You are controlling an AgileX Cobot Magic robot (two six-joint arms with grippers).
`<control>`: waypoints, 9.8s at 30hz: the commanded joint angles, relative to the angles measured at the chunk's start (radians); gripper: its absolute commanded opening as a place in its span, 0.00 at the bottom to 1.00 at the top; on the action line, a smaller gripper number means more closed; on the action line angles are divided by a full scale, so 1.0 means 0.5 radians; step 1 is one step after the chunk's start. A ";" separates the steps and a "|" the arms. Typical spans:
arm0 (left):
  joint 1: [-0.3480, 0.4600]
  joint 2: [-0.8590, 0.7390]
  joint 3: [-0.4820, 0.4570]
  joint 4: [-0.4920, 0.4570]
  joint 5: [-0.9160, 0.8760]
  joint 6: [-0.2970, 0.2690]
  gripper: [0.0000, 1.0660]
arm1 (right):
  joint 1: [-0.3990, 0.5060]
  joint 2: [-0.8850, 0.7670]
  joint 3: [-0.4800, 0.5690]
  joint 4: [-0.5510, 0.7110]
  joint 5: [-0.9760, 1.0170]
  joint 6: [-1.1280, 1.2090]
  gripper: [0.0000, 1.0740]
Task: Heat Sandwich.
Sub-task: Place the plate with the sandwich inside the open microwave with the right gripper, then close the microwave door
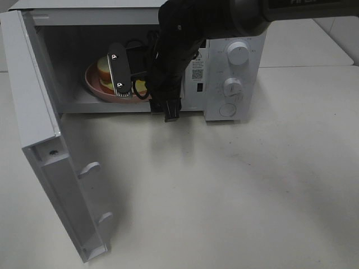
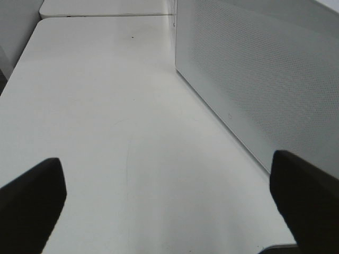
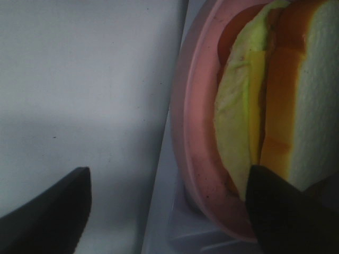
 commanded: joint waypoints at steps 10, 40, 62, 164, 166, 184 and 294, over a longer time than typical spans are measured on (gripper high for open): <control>0.004 -0.048 0.004 -0.010 0.000 0.002 0.95 | 0.002 -0.374 0.470 -0.020 -0.172 0.126 0.75; 0.004 -0.048 0.004 -0.010 0.000 0.002 0.95 | 0.004 -1.170 1.322 -0.018 -0.070 0.876 0.77; 0.004 -0.048 0.004 -0.010 0.000 0.002 0.95 | 0.004 -1.832 1.668 0.014 0.648 2.198 0.73; 0.004 -0.046 0.004 -0.008 0.000 0.002 0.95 | -1.274 -4.344 2.296 0.258 1.066 2.186 0.71; 0.004 -0.046 0.004 -0.008 0.000 0.002 0.95 | -1.274 -4.344 2.296 0.258 1.066 2.186 0.71; 0.004 -0.046 0.004 -0.016 0.000 0.000 0.95 | -1.274 -4.344 2.296 0.258 1.066 2.186 0.71; -0.738 3.190 0.240 0.406 -3.914 -0.312 0.00 | -1.274 -4.344 2.296 0.258 1.066 2.188 0.71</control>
